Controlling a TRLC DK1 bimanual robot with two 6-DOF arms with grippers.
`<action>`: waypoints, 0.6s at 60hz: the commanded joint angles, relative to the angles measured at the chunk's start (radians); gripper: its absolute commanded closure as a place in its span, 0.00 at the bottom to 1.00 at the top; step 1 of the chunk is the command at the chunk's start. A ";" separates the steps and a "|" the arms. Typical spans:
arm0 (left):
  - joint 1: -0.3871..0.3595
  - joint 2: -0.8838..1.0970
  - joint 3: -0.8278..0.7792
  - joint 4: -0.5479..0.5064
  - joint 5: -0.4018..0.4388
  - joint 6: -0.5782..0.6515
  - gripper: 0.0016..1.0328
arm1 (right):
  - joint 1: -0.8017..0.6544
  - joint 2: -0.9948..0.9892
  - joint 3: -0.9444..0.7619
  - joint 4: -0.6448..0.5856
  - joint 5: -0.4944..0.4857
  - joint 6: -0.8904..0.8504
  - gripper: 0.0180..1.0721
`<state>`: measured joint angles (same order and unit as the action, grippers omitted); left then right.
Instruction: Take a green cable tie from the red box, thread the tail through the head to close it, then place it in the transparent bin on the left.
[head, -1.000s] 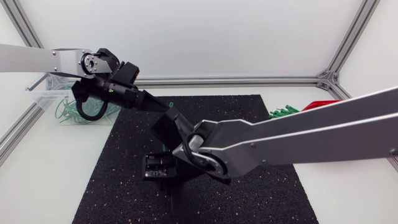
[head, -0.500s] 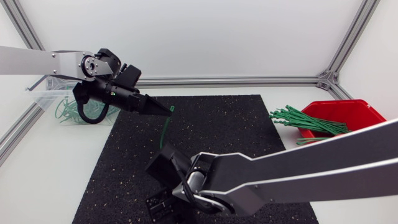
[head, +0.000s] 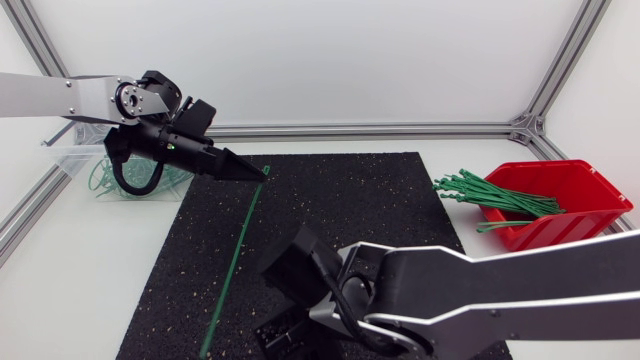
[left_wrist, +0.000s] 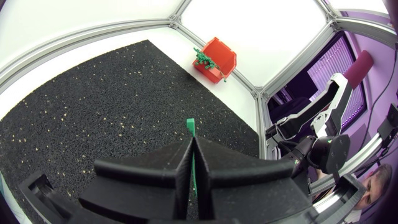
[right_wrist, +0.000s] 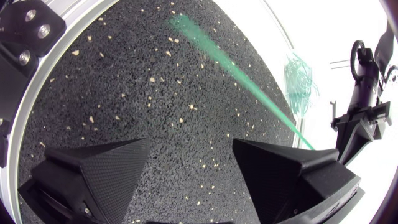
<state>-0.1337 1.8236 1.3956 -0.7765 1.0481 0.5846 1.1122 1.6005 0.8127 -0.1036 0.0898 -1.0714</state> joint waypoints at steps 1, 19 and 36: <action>0.003 -0.020 0.003 -0.007 0.001 0.032 0.97 | -0.014 -0.040 -0.050 -0.002 0.019 -0.032 0.05; -0.044 -0.020 0.014 -0.040 0.001 0.024 0.97 | -0.074 -0.073 -0.086 -0.004 0.142 -0.042 0.05; -0.113 0.054 0.059 -0.046 0.001 0.015 0.97 | -0.071 -0.024 -0.121 0.357 0.191 -0.150 0.05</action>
<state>-0.2390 1.8469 1.4235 -0.8078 1.0454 0.5846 1.0389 1.5410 0.7300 0.1841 0.2638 -1.1545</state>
